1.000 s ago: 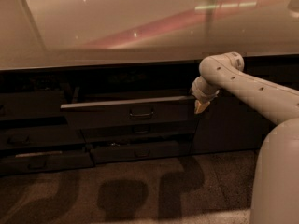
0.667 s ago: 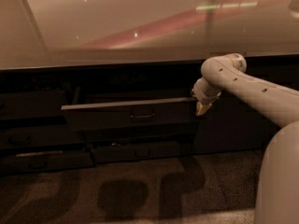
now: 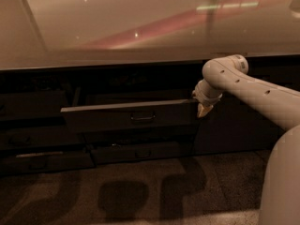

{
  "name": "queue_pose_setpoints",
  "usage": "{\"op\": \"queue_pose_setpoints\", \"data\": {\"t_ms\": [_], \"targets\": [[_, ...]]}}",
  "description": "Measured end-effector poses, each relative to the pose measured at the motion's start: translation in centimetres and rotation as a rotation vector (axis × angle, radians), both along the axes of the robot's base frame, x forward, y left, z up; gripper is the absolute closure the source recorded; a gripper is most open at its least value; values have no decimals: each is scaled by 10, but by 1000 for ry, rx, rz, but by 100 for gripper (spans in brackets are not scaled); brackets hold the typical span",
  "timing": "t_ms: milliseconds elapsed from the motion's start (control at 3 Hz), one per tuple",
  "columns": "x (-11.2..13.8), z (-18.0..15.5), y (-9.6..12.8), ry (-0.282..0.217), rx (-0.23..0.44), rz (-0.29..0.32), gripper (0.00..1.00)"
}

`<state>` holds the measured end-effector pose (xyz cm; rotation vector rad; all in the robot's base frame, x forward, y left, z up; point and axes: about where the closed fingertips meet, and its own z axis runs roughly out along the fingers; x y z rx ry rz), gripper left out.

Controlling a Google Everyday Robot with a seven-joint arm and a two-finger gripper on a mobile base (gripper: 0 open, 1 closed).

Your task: Open top drawer

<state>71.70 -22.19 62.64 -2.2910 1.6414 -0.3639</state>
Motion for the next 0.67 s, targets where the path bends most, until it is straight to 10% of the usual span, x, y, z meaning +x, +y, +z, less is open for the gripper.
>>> {"op": "queue_pose_setpoints", "data": {"t_ms": [667], "targets": [[-8, 1, 0, 4, -2, 4, 100]]}}
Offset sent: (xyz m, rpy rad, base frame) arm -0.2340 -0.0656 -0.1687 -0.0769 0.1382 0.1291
